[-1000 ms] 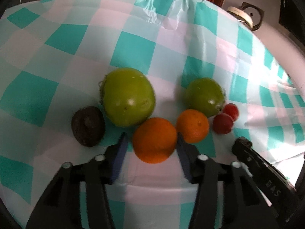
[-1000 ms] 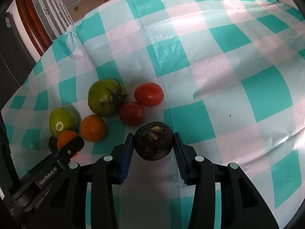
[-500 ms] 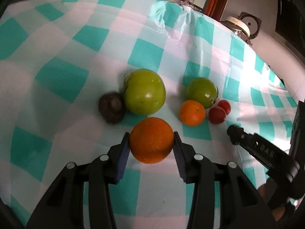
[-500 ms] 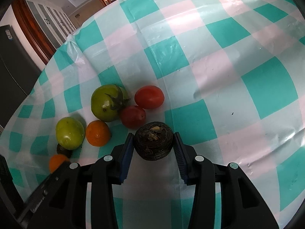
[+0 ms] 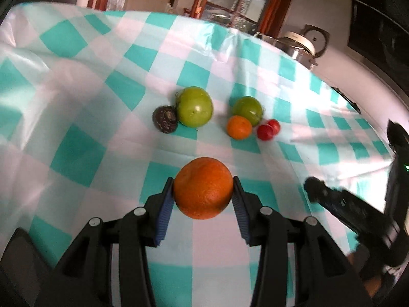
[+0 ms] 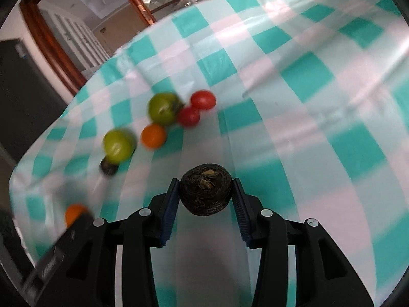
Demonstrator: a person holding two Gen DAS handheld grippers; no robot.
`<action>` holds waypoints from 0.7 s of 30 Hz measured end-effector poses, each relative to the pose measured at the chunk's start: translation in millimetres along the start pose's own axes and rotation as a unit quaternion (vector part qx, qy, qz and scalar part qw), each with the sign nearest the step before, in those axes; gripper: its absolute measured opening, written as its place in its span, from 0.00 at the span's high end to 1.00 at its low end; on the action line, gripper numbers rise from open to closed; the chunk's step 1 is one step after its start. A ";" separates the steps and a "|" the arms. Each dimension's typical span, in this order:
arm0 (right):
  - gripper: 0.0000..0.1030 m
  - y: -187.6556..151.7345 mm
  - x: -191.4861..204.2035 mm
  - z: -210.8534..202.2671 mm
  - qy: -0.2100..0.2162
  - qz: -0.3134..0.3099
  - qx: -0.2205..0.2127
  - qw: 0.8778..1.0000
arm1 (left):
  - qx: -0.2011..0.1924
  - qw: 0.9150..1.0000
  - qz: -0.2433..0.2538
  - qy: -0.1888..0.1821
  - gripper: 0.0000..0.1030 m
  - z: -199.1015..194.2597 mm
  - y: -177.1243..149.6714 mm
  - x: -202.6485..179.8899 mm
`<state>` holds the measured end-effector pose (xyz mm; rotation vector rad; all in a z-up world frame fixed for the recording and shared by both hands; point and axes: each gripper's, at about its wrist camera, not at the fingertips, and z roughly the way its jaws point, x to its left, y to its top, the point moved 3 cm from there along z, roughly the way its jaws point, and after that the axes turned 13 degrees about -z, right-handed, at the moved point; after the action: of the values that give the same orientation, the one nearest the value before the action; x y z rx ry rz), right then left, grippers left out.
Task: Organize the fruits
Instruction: 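Carry the tangerine and the dark fruit in both grippers to the bin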
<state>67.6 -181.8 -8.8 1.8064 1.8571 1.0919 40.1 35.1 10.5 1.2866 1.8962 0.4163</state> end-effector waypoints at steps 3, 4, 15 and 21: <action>0.60 -22.4 11.7 -39.5 -0.015 -0.022 -0.007 1.000 | 0.004 1.000 0.021 -0.008 0.57 -16.5 -17.7 -5.0; 0.60 -28.9 14.2 -51.1 -0.017 -0.029 -0.009 0.999 | 0.007 1.000 0.025 -0.010 0.57 -19.8 -22.3 -6.1; 0.59 -106.7 -3.9 -159.2 -0.038 -0.038 -0.036 0.998 | 0.030 0.992 0.120 -0.038 0.57 -68.5 -96.6 -42.8; 0.59 -137.3 -34.6 -217.9 -0.066 -0.032 -0.067 0.995 | 0.035 0.977 0.199 -0.066 0.57 -92.0 -142.2 -87.3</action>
<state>-176.0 -264.8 26.8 1.6896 1.7101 1.0228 -104.0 -89.5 13.8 1.7049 1.5535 0.4560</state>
